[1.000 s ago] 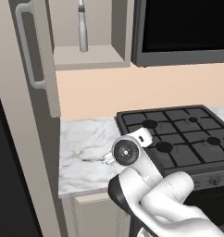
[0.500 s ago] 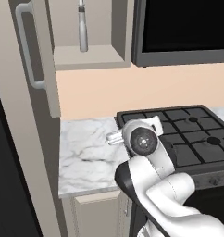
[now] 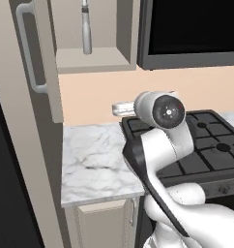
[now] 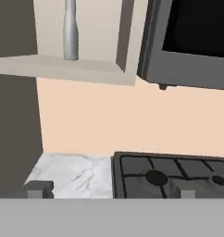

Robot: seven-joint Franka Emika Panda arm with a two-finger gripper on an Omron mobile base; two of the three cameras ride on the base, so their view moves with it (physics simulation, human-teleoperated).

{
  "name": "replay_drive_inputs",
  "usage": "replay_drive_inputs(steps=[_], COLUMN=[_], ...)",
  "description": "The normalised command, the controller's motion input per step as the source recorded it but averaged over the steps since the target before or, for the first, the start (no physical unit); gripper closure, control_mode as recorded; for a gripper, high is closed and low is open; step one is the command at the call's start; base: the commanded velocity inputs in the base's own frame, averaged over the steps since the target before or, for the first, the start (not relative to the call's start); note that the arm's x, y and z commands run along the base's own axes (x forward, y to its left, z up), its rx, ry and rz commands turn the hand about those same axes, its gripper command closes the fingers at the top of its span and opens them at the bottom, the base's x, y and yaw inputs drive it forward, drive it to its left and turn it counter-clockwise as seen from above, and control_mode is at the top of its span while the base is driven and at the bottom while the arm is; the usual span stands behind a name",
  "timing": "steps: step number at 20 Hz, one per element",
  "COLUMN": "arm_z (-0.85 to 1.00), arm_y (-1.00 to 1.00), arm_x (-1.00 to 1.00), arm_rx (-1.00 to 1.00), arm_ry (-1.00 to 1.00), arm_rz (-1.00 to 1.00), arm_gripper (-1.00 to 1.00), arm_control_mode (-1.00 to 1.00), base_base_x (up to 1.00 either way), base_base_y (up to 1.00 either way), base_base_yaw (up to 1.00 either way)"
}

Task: Move the cutting board and knife to the sink. Then move spray from the cabinet to the counter.

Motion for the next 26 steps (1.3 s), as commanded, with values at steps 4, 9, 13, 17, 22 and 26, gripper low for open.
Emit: replay_drive_inputs(steps=[4,9,13,17,22,26], arm_z=[0.56,0.33,0.38,0.27,0.25,0.10], arm_y=[0.00,0.00,-0.01,-0.01,0.11,0.44], arm_x=[0.00,0.00,0.00,0.02,0.05,0.00], arm_rx=[0.24,0.08,0.01,0.01,0.00,0.00], arm_ry=[-0.23,-0.14,-0.04,-0.02,0.00,0.00], arm_rz=[0.07,0.05,0.01,0.00,0.00,0.00], arm_gripper=[-1.00,-1.00,-1.00,-1.00,-1.00,-1.00], arm_control_mode=[-1.00,-1.00,-1.00,-1.00,-1.00,-1.00], base_base_x=[0.00,0.00,0.00,0.00,0.00,0.00], base_base_y=[0.00,0.00,0.00,0.00,0.00,0.00], base_base_yaw=[0.00,0.00,0.00,0.00,0.00,0.00])
